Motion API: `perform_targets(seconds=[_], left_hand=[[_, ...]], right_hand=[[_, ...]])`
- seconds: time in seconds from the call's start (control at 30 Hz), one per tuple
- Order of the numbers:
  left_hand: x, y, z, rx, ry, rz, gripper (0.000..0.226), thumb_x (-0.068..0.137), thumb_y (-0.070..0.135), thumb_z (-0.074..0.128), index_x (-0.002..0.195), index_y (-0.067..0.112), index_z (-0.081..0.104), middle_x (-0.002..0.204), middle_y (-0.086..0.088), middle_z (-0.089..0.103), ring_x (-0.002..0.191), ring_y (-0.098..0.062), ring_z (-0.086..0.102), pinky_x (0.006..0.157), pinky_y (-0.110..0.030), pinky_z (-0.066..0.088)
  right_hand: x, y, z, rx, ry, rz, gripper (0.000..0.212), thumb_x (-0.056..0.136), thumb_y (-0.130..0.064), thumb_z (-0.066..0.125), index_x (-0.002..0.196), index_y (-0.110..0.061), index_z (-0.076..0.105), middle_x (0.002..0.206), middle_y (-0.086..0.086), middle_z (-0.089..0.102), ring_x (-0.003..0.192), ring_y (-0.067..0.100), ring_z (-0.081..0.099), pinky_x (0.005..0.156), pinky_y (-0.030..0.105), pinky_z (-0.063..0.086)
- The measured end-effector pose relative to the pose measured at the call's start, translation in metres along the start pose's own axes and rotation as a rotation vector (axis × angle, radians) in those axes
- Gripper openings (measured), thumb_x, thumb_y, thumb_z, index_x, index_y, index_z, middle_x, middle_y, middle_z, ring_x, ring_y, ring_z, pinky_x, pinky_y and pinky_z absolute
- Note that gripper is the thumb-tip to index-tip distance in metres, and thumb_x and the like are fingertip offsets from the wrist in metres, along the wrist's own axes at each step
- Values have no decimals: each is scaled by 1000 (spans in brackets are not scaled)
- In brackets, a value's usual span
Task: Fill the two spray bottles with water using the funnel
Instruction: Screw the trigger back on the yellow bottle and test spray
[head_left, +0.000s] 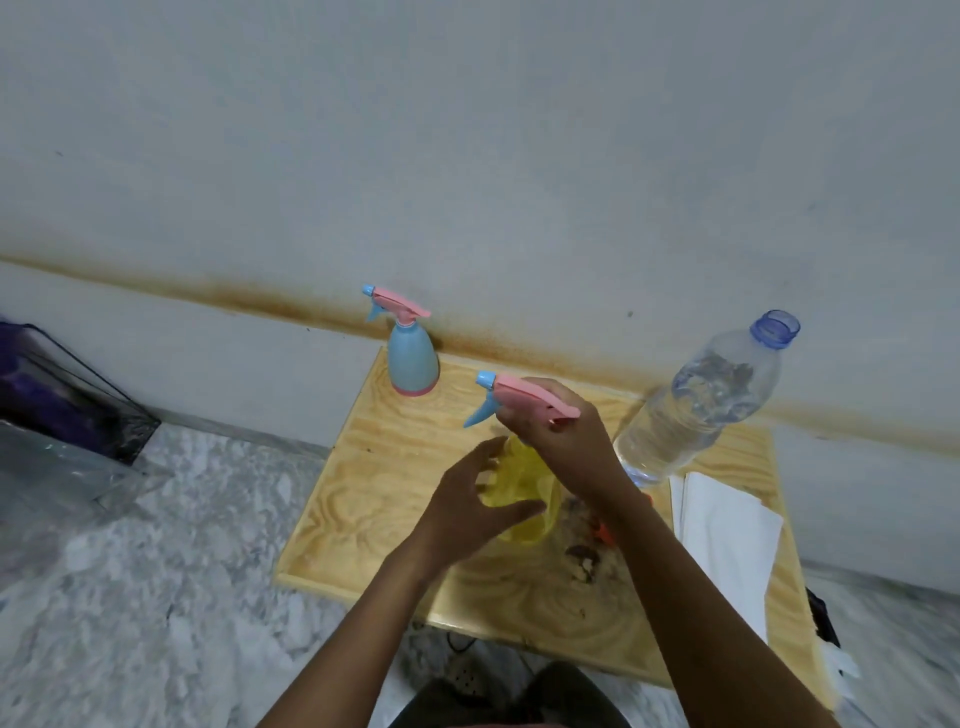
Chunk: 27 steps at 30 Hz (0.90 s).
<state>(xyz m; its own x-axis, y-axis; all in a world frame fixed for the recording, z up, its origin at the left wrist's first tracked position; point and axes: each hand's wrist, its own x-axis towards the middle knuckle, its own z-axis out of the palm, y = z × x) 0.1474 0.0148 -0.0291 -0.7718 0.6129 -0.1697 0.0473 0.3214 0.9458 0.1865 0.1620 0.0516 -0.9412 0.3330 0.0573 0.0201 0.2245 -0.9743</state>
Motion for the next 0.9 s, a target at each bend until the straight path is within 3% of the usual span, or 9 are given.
perform_targets(seconds=[0.07, 0.13, 0.3, 0.43, 0.6, 0.67, 0.8, 0.9], left_hand=[[8, -4, -1, 22, 94, 22, 87, 60, 59, 82, 136, 29, 51, 125, 11, 62, 114, -1, 56, 97, -32, 52], [17, -5, -4, 32, 154, 57, 81, 64, 51, 83, 135, 28, 52, 125, 11, 62, 112, -1, 56, 95, -30, 53], [60, -12, -14, 80, 226, 97, 72, 66, 27, 90, 129, 29, 54, 123, 4, 48, 104, 3, 54, 84, -11, 45], [108, -17, -27, 165, 277, 98, 71, 65, 20, 91, 128, 14, 59, 111, 1, 56, 99, -12, 55, 77, -7, 39], [154, -23, -35, 143, 320, 117, 53, 69, 11, 87, 116, 16, 63, 94, 23, 57, 87, 8, 59, 73, -3, 42], [169, -29, -37, 136, 335, 95, 53, 73, 13, 85, 120, 15, 61, 98, 19, 60, 90, 3, 60, 77, -5, 45], [190, -45, -38, 136, 346, 68, 60, 75, 19, 84, 129, 13, 57, 116, -1, 65, 105, -15, 63, 88, -29, 52], [196, -50, -40, 133, 340, 69, 60, 75, 18, 84, 128, 12, 57, 115, 0, 65, 103, -15, 63, 84, -24, 50]], right_hand=[[3, 12, -1, -78, 5, 34, 45, 82, -32, 77, 122, -19, 63, 107, -9, 69, 98, 8, 65, 84, 22, 52], [5, 27, -2, -151, 39, 55, 47, 83, -34, 76, 125, -17, 61, 113, -7, 67, 106, 8, 63, 92, 27, 52], [36, 44, 2, -127, 135, 85, 37, 83, -28, 77, 117, -17, 68, 107, -7, 73, 102, 5, 67, 90, 32, 56], [85, 53, 12, -135, 148, 99, 34, 82, -20, 78, 114, -15, 71, 106, -4, 74, 99, 4, 68, 87, 30, 58], [137, 67, 23, -188, 137, 115, 32, 82, -20, 78, 113, -16, 71, 102, -5, 73, 95, 7, 68, 85, 30, 56], [149, 73, 28, -199, 144, 106, 31, 82, -21, 78, 112, -18, 71, 99, -7, 72, 94, 8, 68, 85, 32, 56], [165, 84, 33, -219, 153, 114, 31, 82, -23, 77, 112, -21, 71, 103, -5, 73, 97, 10, 68, 85, 34, 56], [170, 87, 36, -199, 151, 144, 32, 83, -26, 76, 114, -24, 70, 105, -8, 72, 98, 8, 67, 87, 34, 56]])
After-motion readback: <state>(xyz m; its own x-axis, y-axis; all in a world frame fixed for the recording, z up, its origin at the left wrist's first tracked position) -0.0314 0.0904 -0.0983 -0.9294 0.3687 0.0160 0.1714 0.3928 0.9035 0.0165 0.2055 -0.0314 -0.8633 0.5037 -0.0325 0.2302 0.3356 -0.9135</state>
